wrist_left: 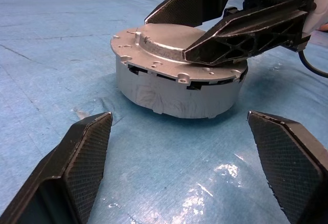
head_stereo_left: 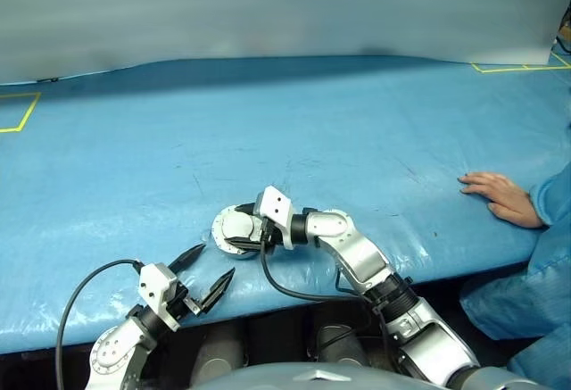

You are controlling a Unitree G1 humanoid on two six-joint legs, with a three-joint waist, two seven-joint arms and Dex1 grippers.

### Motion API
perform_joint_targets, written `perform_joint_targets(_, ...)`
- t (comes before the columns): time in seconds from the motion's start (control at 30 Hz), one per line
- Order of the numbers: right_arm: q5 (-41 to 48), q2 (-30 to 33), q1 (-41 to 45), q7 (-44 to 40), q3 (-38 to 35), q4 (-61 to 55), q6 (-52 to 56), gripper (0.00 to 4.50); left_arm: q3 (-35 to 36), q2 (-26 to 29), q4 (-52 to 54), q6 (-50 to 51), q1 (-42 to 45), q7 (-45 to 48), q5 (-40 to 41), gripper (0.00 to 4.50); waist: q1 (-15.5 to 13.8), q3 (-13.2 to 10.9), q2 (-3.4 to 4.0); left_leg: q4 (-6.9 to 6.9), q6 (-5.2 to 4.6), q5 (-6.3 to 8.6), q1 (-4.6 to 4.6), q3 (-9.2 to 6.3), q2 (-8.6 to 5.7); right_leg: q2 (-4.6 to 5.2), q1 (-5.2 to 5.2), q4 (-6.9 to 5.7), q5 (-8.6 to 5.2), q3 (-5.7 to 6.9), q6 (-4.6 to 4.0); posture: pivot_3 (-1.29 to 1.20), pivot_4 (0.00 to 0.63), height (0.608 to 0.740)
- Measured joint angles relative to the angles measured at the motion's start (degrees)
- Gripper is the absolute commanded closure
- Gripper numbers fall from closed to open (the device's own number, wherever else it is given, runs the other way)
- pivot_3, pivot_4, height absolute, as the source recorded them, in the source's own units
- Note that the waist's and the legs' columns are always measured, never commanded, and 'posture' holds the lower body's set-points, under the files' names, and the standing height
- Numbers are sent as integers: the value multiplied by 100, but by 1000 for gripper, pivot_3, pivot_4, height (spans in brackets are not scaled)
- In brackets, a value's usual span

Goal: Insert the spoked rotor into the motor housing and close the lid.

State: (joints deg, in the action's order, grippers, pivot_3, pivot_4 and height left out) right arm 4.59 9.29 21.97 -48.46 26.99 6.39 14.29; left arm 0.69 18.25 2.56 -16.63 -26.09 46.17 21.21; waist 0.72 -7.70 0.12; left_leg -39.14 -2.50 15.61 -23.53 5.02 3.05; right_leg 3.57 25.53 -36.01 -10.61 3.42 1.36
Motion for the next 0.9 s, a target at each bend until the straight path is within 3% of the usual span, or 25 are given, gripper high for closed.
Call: perform_joint_targets(0.9,-96,203,144,-84,129,24,-124,1238,23,-12,-68,92,64,178,144,0,-6,1,0,-1,-1,0,2,-1,-1,2,-4,0,0,0,0,0,150,740)
